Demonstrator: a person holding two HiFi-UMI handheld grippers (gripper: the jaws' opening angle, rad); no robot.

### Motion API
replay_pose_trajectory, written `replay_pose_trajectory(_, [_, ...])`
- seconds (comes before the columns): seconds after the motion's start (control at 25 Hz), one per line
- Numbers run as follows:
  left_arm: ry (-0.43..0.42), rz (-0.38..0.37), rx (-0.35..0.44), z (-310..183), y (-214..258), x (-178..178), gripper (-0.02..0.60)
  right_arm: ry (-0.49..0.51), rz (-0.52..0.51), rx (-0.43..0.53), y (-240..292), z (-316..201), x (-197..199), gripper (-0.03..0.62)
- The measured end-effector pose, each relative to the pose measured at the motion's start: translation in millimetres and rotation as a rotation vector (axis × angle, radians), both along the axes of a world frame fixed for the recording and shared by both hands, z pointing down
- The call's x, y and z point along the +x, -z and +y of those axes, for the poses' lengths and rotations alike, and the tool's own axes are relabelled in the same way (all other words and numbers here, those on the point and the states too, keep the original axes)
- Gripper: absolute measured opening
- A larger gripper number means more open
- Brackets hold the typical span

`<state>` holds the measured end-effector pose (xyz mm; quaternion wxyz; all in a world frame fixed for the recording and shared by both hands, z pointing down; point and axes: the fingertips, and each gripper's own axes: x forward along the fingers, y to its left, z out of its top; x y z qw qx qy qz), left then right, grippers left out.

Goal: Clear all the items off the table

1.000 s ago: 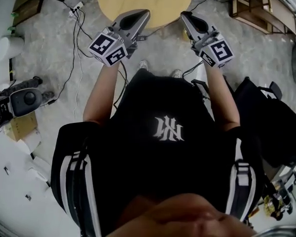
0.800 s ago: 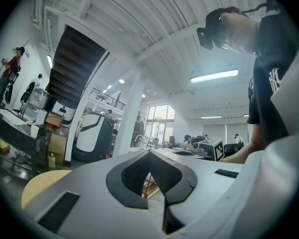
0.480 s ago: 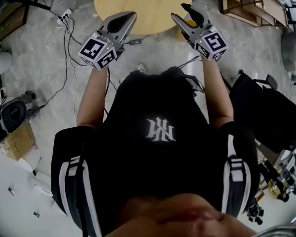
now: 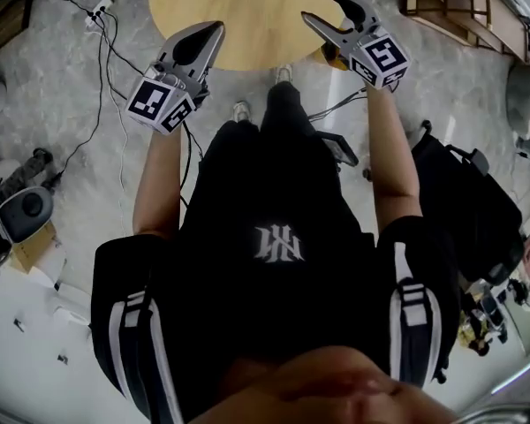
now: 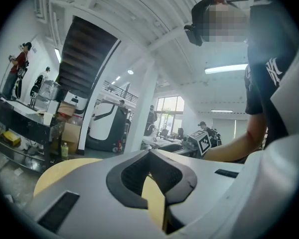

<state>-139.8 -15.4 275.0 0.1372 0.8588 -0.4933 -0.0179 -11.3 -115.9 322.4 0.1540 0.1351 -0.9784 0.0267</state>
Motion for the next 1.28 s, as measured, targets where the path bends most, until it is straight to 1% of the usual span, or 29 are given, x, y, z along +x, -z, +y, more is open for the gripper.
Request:
replay_pose_trajectory(0.08, [0.034, -0.01, -0.024, -17, -15, 0, 0.012, 0.042, 0.032, -0.014, -26, -23, -3, 0.293])
replay_pose_trajectory(0.2, [0.102, -0.017, -0.045, -33, -35, 7, 0.012, 0.125, 0.083, -0.022, -67, -50, 3, 0.295])
replay_pose_trajectory(0.24, [0.125, -0.02, -0.055, -37, -41, 9, 0.012, 0.157, 0.097, -0.025, -80, -57, 4, 0.35])
replay_pose_trajectory(0.28, [0.145, -0.022, -0.067, -40, -46, 11, 0.012, 0.19, 0.111, -0.027, -91, -63, 3, 0.36])
replay_pose_trajectory(0.4, [0.19, -0.019, -0.119, -55, -61, 21, 0.014, 0.293, 0.146, -0.038, -121, -84, 0, 0.36])
replay_pose_trajectory(0.52, [0.205, -0.01, -0.151, -76, -75, 32, 0.012, 0.385, 0.188, -0.016, -145, -104, -5, 0.36])
replay_pose_trajectory(0.56, [0.207, -0.01, -0.154, -83, -77, 36, 0.012, 0.411, 0.206, -0.005, -151, -110, -5, 0.408])
replay_pose_trajectory(0.6, [0.209, -0.01, -0.157, -88, -80, 39, 0.012, 0.434, 0.223, 0.004, -158, -113, -6, 0.428])
replay_pose_trajectory(0.8, [0.225, -0.013, -0.183, -90, -111, 38, 0.012, 0.566, 0.292, 0.032, -201, -103, -15, 0.428])
replay_pose_trajectory(0.84, [0.224, -0.015, -0.187, -94, -111, 42, 0.012, 0.596, 0.305, 0.035, -204, -102, -13, 0.428])
replay_pose_trajectory(0.92, [0.219, -0.018, -0.192, -109, -94, 54, 0.012, 0.64, 0.332, 0.041, -191, -108, -3, 0.428])
replay_pose_trajectory(1.0, [0.216, -0.017, -0.196, -127, -62, 70, 0.012, 0.662, 0.353, 0.044, -160, -122, 12, 0.428])
replay_pose_trajectory(1.12, [0.22, -0.004, -0.193, -148, -17, 88, 0.012, 0.664, 0.369, 0.042, -115, -142, 33, 0.426])
replay_pose_trajectory(1.16, [0.221, -0.001, -0.191, -153, -7, 92, 0.012, 0.663, 0.372, 0.046, -105, -148, 37, 0.413])
replay_pose_trajectory(1.2, [0.221, 0.001, -0.19, -155, -2, 93, 0.012, 0.664, 0.376, 0.051, -101, -151, 39, 0.368])
replay_pose_trajectory(1.28, [0.22, -0.004, -0.188, -151, -18, 86, 0.012, 0.673, 0.383, 0.058, -117, -148, 31, 0.337])
